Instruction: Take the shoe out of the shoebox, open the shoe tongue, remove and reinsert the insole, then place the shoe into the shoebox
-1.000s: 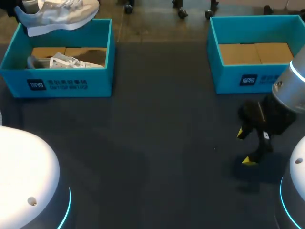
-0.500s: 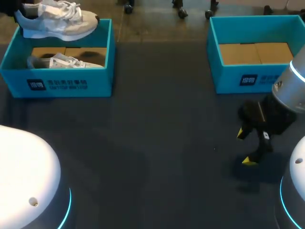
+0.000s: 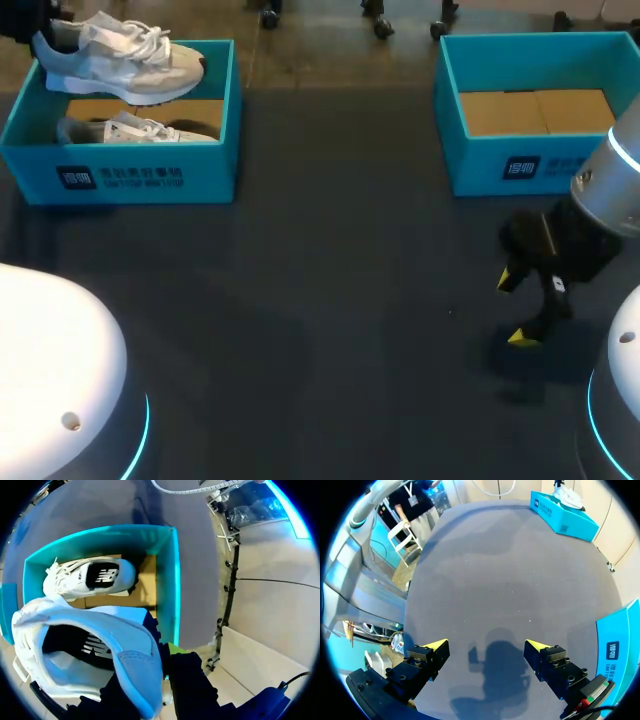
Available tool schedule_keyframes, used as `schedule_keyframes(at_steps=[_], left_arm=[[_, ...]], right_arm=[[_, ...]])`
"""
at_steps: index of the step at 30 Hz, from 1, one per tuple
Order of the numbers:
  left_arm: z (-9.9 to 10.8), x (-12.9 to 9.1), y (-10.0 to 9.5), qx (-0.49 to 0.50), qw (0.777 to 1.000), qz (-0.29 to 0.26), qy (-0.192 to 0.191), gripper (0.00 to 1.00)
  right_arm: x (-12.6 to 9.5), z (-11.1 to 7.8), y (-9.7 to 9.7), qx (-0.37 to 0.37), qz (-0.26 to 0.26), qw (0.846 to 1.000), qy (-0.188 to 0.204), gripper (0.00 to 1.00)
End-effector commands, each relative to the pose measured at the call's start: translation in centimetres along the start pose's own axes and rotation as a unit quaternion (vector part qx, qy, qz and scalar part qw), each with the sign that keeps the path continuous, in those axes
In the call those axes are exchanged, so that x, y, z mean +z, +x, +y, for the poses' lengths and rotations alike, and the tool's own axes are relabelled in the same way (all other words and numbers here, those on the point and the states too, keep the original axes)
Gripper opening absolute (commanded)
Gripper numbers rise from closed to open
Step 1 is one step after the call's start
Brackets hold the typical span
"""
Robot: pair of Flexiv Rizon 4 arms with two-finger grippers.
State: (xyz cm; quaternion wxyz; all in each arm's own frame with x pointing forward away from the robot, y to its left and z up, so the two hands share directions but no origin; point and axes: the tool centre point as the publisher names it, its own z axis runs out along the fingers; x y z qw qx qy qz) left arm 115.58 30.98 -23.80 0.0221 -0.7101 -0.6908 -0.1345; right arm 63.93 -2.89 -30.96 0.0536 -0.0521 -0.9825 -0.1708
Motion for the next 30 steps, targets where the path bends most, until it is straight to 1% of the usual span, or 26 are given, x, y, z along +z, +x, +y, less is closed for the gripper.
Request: schedule_keyframes(at_steps=[1,7,10,12,13,14,16,29,30], left_arm=[[0.4,0.8,-0.1,-0.004,1.000,0.009,-0.002,0.00],[1.5,2.0,0.3,-0.013,1.000,0.007,0.014,0.00],[1.9,2.2,0.3,-0.016,1.000,0.001,0.023,0.00],[2.4,2.2,0.3,-0.019,1.000,0.000,0.023,0.00],[2.7,2.2,0.3,-0.020,0.999,0.003,0.024,0.00],[3.0,2.3,0.4,-0.023,0.999,0.017,0.019,0.00],[3.8,1.9,1.2,-0.031,0.999,0.028,0.035,0.00],[3.8,1.9,1.2,-0.031,0.999,0.028,0.035,0.00],[3.9,2.2,1.0,-0.036,0.999,0.029,0.025,0.00]], right_arm=[[0.0,0.0,0.1,0.000,-0.001,1.000,0.001,1.00],[0.0,0.0,0.1,0.000,-0.001,1.000,0.001,1.00],[0.0,0.0,0.1,0.000,-0.001,1.000,0.001,1.00],[0.0,0.0,0.1,0.000,-0.001,1.000,0.001,1.00],[0.0,0.0,0.1,0.000,-0.001,1.000,0.001,1.00],[0.0,0.0,0.1,0.000,-0.001,1.000,0.001,1.00],[0.0,0.0,0.1,0.000,-0.001,1.000,0.001,1.00],[0.0,0.0,0.1,0.000,-0.001,1.000,0.001,1.00],[0.0,0.0,0.1,0.000,-0.001,1.000,0.001,1.00]])
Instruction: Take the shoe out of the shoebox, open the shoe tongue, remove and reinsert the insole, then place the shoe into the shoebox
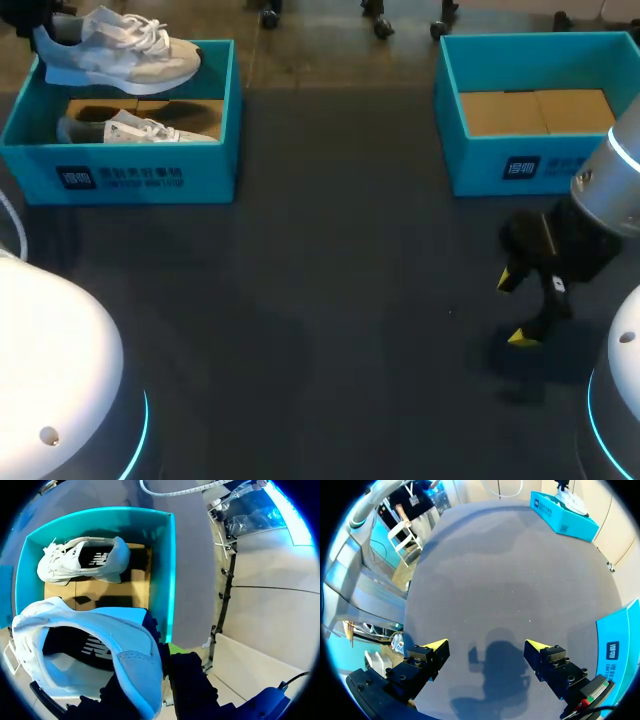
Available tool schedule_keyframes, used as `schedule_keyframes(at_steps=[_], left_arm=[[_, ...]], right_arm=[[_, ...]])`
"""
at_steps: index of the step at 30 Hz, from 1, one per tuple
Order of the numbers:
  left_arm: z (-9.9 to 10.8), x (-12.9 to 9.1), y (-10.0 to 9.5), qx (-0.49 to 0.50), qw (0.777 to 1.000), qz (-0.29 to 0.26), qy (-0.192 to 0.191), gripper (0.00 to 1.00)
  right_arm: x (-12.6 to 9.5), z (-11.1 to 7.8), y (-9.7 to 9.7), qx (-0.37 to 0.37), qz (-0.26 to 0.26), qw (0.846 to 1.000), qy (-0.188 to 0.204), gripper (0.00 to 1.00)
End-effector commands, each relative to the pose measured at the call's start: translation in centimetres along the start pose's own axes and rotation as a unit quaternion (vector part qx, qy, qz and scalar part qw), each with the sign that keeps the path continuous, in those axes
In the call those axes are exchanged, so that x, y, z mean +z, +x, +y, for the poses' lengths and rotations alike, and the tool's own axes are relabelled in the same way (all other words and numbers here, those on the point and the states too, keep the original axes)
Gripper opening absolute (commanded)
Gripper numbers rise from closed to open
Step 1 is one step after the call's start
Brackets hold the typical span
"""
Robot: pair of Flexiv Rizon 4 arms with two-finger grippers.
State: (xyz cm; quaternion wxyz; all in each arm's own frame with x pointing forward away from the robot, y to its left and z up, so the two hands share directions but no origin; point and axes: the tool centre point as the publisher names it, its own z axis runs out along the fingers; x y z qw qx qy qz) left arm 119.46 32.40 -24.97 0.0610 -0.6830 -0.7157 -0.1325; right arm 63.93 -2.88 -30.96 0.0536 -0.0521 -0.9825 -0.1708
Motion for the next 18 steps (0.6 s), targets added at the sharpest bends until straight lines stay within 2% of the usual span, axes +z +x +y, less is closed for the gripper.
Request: schedule_keyframes(at_steps=[1,18], left_arm=[[0.5,0.4,-0.4,-0.012,1.000,-0.001,-0.009,0.00],[-0.1,3.5,-1.8,-0.006,1.000,0.000,0.001,0.00]], right_arm=[[0.0,0.0,0.1,0.000,-0.001,1.000,0.001,1.00],[0.0,0.0,0.1,0.000,-0.001,1.000,0.001,1.00]])
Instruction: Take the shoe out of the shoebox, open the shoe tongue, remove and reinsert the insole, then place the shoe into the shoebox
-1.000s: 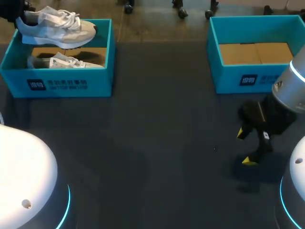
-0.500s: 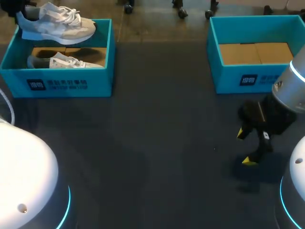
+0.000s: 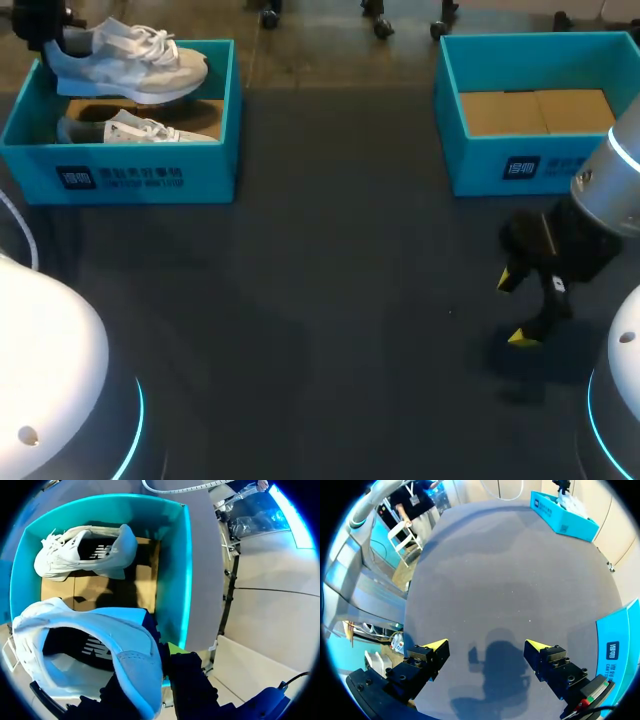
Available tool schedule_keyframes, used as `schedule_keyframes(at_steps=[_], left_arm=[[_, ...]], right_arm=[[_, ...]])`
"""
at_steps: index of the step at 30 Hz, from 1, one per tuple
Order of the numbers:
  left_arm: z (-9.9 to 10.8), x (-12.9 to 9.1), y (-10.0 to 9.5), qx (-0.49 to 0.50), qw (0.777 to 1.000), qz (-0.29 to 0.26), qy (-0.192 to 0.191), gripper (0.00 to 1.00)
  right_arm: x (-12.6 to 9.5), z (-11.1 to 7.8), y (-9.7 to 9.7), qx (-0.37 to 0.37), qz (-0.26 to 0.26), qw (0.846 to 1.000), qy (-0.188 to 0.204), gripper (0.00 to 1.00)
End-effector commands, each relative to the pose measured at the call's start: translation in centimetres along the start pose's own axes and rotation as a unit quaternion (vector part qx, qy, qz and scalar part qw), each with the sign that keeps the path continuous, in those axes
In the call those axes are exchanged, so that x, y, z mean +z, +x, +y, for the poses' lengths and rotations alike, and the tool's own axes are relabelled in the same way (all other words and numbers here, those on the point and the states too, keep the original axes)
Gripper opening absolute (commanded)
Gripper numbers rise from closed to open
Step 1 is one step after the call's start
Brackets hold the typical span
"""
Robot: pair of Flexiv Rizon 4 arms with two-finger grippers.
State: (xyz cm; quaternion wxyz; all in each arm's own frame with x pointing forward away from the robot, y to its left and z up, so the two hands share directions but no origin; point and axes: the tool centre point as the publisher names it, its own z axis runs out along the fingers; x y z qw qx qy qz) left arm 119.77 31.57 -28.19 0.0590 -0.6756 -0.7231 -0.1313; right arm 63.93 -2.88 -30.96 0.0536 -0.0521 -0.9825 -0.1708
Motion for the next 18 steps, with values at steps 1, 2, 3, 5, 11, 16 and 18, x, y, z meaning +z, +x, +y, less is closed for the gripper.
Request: schedule_keyframes(at_steps=[1,2,3,5,11,16,18], left_arm=[[-0.3,0.8,-0.1,0.006,1.000,0.001,0.000,0.00],[-0.6,0.9,0.0,0.012,1.000,-0.002,0.003,0.00],[-0.8,1.0,0.0,0.015,1.000,-0.006,0.007,0.00],[-1.1,1.3,0.0,0.013,1.000,-0.009,0.013,0.00],[-1.6,2.2,-0.3,0.010,1.000,-0.012,0.017,0.00],[-1.4,3.4,-1.0,0.007,1.000,-0.015,0.022,0.00],[-1.3,3.8,-1.5,0.007,0.999,-0.014,0.028,0.00]], right_arm=[[0.0,0.0,0.1,0.000,-0.001,1.000,0.001,1.00],[0.0,0.0,0.1,0.000,-0.001,1.000,0.001,1.00],[0.0,0.0,0.1,0.000,-0.001,1.000,0.001,1.00],[0.0,0.0,0.1,0.000,-0.001,1.000,0.001,1.00],[0.0,0.0,0.1,0.000,-0.001,1.000,0.001,1.00],[0.0,0.0,0.1,0.000,-0.001,1.000,0.001,1.00],[0.0,0.0,0.1,0.000,-0.001,1.000,0.001,1.00]])
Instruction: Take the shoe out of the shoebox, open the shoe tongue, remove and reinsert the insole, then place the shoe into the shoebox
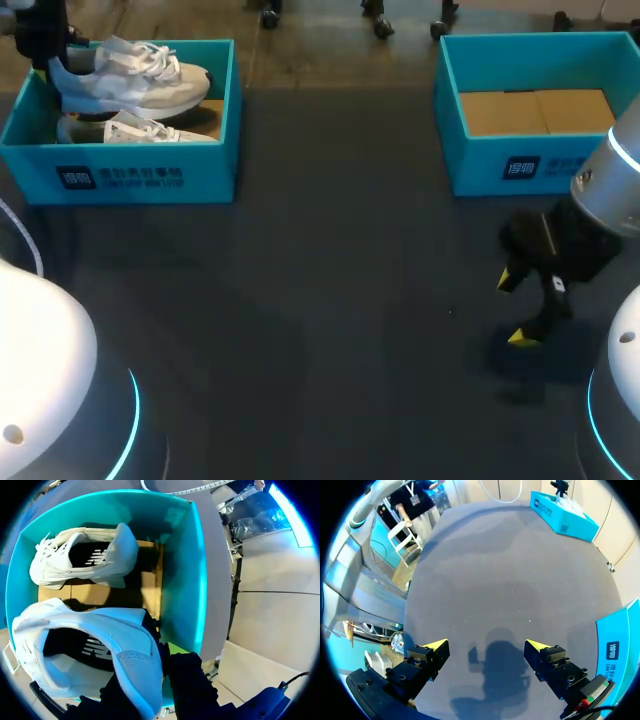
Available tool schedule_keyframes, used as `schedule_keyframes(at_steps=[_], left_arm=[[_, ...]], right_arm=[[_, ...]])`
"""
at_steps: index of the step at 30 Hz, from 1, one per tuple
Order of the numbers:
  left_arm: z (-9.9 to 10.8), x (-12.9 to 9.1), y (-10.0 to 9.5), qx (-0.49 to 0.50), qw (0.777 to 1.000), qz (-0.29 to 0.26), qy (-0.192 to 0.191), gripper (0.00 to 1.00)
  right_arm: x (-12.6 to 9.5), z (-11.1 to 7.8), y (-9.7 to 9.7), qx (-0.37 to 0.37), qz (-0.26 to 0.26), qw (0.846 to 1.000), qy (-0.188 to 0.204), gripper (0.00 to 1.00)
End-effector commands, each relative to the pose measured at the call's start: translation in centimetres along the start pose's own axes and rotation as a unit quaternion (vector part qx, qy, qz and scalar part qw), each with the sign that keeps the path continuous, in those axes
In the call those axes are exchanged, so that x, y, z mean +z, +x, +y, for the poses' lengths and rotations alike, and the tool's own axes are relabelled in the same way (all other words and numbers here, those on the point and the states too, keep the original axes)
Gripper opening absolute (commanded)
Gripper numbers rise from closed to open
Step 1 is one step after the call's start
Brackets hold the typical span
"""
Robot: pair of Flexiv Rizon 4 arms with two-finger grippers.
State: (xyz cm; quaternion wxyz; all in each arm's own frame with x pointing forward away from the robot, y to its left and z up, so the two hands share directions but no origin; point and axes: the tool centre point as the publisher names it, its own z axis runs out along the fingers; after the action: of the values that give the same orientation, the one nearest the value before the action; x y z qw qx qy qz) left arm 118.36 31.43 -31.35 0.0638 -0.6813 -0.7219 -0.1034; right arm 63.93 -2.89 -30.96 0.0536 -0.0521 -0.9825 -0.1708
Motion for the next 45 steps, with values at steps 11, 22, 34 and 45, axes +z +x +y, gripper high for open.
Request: schedule_keyframes(at_steps=[11,22,34,45], left_arm=[[0.8,2.5,-2.2,-0.012,1.000,0.005,0.012,0.00],[0.8,4.2,-3.4,-0.003,1.000,0.012,0.014,0.00],[1.3,5.5,-4.0,-0.007,1.000,0.011,0.013,0.00],[1.7,6.6,-4.0,-0.013,1.000,-0.009,0.024,0.44]], right_arm=[[0.0,0.0,0.1,0.000,-0.001,1.000,0.001,1.00],[0.0,0.0,0.1,0.000,-0.001,1.000,0.001,1.00],[0.0,0.0,0.1,0.000,-0.001,1.000,0.001,1.00],[0.0,0.0,0.1,0.000,-0.001,1.000,0.001,1.00]])
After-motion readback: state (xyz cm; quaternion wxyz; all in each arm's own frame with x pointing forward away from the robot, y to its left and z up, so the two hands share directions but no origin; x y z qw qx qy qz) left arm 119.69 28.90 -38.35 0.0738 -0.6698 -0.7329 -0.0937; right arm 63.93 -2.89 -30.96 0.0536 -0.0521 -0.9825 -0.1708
